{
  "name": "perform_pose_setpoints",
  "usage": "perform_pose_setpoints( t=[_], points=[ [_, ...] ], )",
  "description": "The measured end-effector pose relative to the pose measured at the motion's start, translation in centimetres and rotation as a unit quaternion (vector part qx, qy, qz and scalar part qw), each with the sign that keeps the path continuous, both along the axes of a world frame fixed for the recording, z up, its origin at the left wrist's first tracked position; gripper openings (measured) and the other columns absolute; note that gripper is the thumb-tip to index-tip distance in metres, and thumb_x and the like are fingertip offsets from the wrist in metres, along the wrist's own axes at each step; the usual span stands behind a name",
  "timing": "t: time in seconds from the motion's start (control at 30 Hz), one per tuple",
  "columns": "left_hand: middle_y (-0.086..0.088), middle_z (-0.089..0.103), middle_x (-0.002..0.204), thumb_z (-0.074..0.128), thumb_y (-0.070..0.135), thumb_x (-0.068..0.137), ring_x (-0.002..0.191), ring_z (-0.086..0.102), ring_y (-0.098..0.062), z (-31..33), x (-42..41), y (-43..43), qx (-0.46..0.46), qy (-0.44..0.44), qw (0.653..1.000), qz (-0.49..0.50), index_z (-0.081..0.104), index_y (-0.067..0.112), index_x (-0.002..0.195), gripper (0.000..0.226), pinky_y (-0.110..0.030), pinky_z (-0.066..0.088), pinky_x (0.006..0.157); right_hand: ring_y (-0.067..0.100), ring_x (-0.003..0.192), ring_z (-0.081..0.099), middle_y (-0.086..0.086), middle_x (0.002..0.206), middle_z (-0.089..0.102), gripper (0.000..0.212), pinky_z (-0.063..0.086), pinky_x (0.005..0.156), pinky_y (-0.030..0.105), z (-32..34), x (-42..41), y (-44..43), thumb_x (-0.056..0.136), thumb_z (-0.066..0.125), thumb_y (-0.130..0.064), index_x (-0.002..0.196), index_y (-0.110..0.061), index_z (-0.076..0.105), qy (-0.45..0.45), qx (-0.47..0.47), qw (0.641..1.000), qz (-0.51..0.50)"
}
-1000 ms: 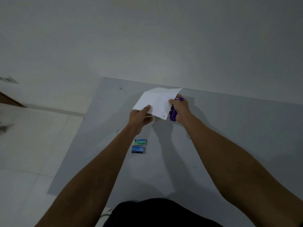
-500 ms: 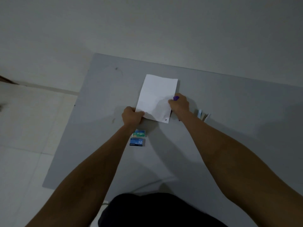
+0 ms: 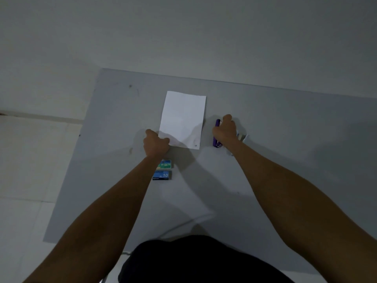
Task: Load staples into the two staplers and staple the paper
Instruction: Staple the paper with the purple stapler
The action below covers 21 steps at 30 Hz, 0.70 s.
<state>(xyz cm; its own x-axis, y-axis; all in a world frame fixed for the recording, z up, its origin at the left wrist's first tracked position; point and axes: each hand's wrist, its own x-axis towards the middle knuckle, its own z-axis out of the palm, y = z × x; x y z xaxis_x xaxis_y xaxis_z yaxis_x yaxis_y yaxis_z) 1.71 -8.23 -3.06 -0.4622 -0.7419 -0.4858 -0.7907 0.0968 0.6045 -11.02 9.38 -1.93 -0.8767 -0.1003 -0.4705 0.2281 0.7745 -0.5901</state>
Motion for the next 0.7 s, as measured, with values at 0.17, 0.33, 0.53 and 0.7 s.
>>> perform_pose_setpoints(
  t=[0.17,0.33,0.53,0.7],
  points=[
    [-0.021,0.059,0.118,0.072,0.020,0.079,0.106,0.059,-0.039,-0.1,0.2,0.0,-0.003,-0.005,1.000,-0.008,0.045,0.000,0.117,0.051,-0.043,0.051,0.089,0.028,0.092,0.051,0.018,0.112,0.050,0.033,0.040,0.073,0.032,-0.3,0.6,1.0,0.084,0.056,-0.003,0.113,0.000,0.041,0.027,-0.024,0.999,-0.038],
    [-0.021,0.058,0.121,0.072,0.026,0.079,0.108,0.058,-0.040,-0.1,0.5,0.0,-0.009,-0.019,1.000,-0.015,0.045,0.001,0.118,0.053,-0.045,0.050,0.090,0.035,0.097,0.054,0.024,0.126,0.043,0.026,0.039,0.080,0.026,-0.6,1.5,1.4,0.086,0.056,-0.004,0.110,0.006,0.053,0.076,0.026,0.997,-0.019],
    [-0.020,0.058,0.122,0.074,0.033,0.078,0.109,0.058,-0.039,-0.2,0.9,-0.3,-0.012,-0.031,0.999,-0.020,0.048,0.002,0.118,0.057,-0.046,0.050,0.091,0.038,0.104,0.055,0.023,0.119,0.049,0.020,0.047,0.089,0.041,-0.9,2.0,1.7,0.087,0.058,-0.010,0.102,0.002,0.059,0.095,0.061,0.994,-0.006],
    [-0.018,0.058,0.122,0.073,0.037,0.077,0.107,0.059,-0.037,-0.1,1.1,-0.3,-0.008,-0.033,0.999,-0.022,0.048,0.004,0.120,0.060,-0.047,0.052,0.090,0.034,0.112,0.047,0.018,0.123,0.047,0.026,0.041,0.087,0.042,-0.3,2.4,3.0,0.090,0.054,-0.018,0.111,-0.003,0.057,0.162,0.149,0.975,-0.029]
  ],
)
